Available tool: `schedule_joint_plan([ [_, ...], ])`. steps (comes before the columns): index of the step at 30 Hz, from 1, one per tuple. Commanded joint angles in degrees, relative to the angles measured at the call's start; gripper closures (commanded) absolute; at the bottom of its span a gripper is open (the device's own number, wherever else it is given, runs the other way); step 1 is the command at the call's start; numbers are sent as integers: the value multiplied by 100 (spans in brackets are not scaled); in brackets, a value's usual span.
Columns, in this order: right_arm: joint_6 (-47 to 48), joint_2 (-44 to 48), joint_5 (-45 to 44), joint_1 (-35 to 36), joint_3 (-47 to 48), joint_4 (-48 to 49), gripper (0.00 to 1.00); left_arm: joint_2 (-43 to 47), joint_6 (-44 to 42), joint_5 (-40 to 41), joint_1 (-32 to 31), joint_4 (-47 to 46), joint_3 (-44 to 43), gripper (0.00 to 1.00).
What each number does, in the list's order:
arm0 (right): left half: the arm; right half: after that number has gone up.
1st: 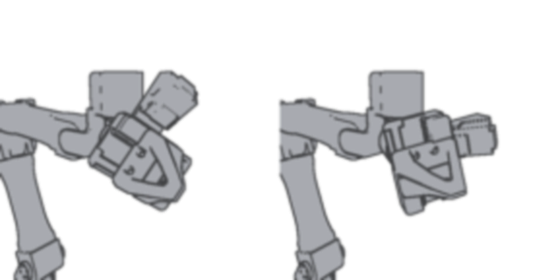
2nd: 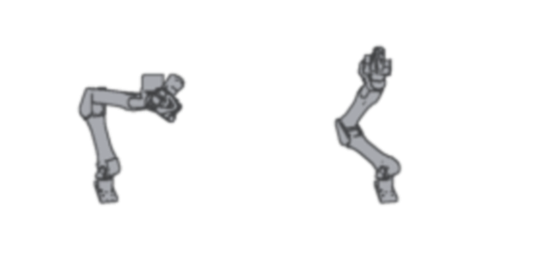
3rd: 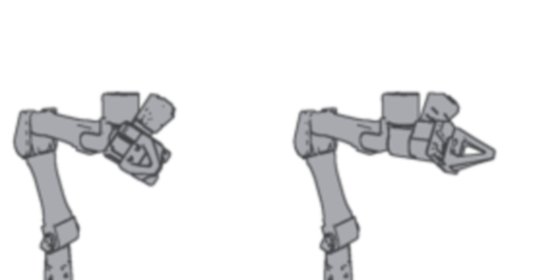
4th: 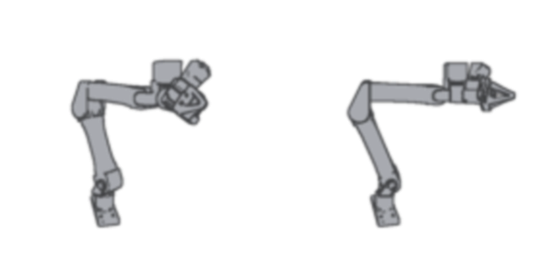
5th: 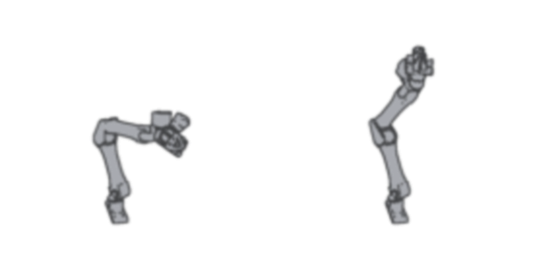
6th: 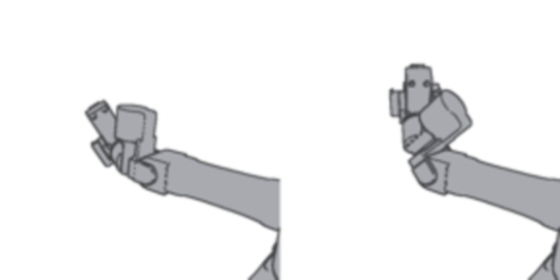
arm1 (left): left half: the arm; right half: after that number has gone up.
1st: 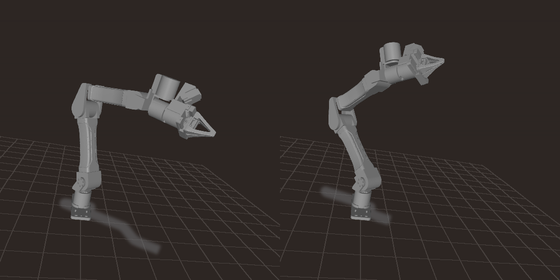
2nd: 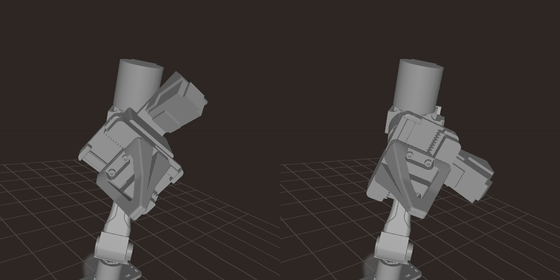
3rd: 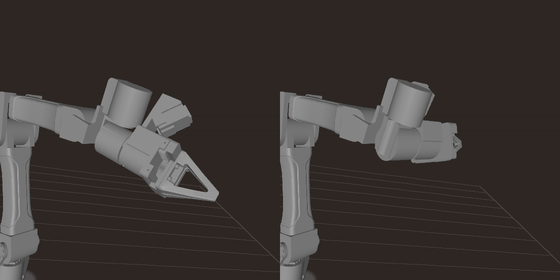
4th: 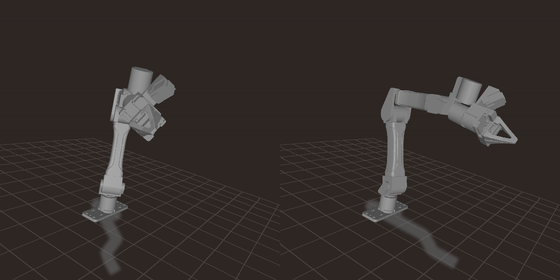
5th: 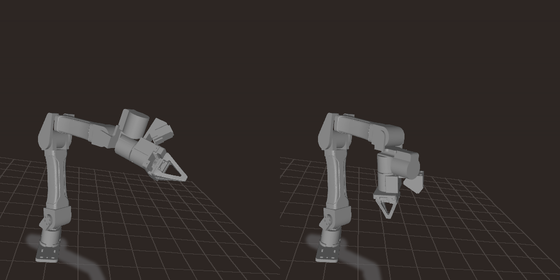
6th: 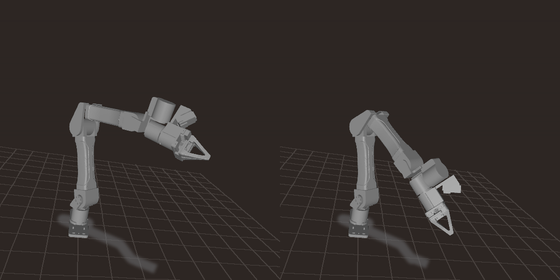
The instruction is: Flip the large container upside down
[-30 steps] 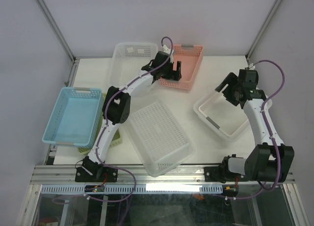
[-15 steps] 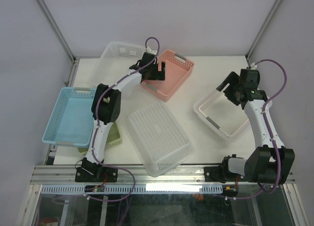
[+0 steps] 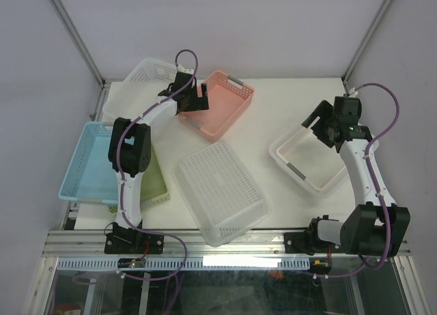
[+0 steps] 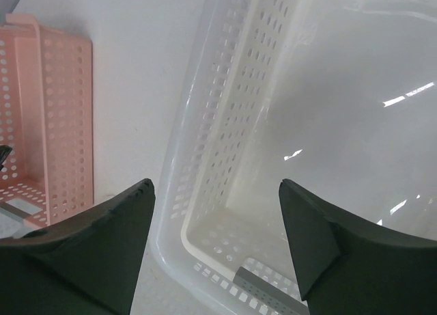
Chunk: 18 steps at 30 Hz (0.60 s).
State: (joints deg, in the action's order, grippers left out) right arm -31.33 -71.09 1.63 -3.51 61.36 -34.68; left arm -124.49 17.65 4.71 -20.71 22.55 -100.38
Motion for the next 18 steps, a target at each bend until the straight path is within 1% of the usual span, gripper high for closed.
schedule_joint_plan([
  [1, 54, 174, -310, -38, 25, 65, 23, 504, 145, 193, 239, -240, 200, 1],
  [12, 4, 257, -584, -37, -187, 240, 21, 786, 195, 174, 549, -292, 486, 1],
  [15, -171, 192, -775, -44, -112, 113, 19, 870, 210, 147, 659, -312, 629, 1],
  [18, -180, 51, -562, -45, -31, 93, 18, 928, 222, 103, 740, -316, 701, 1],
])
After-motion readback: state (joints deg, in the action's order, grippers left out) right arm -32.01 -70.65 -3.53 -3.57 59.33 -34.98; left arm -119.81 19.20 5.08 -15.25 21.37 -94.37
